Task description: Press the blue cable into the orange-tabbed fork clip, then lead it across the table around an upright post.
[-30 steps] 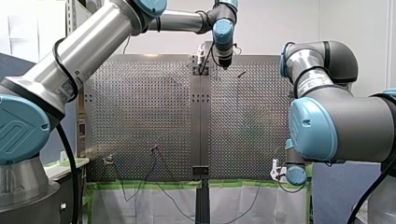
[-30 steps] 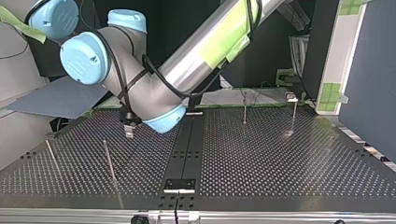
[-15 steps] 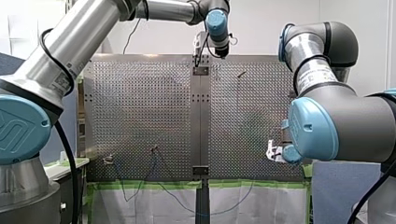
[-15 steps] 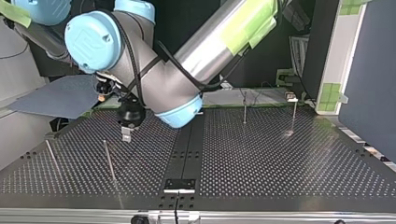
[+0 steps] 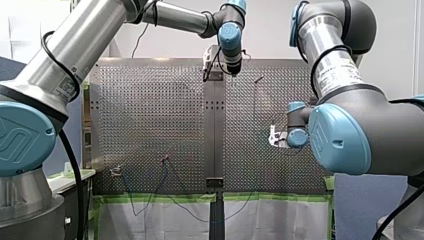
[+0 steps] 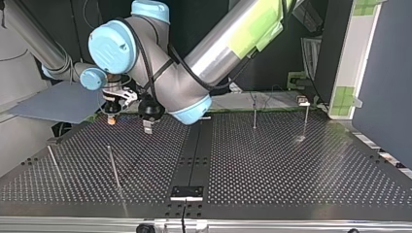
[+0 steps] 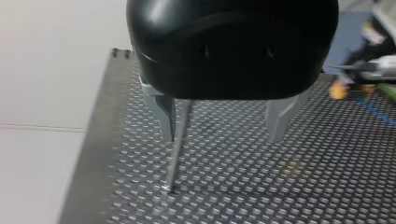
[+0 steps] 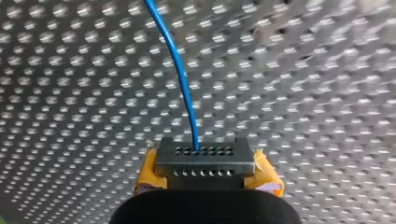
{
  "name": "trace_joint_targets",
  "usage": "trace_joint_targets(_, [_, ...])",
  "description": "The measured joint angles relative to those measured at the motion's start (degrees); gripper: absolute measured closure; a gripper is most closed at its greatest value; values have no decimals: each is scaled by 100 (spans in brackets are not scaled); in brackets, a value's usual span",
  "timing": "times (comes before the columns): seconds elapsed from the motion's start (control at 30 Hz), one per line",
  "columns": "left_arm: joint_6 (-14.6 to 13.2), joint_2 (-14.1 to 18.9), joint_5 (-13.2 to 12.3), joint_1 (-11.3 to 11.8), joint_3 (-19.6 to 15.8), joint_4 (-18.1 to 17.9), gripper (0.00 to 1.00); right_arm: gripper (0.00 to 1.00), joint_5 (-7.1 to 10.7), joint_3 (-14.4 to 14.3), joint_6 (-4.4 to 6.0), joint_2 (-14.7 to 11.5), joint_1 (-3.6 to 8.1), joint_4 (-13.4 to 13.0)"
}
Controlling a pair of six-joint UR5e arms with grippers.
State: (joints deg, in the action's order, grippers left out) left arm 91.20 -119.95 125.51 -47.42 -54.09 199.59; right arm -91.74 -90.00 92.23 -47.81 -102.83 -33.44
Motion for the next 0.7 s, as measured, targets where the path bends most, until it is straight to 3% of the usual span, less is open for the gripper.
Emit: trace_joint_targets(0.7, [14, 1, 4, 147, -136, 2, 6, 100, 78, 13, 98, -1160, 219, 1159])
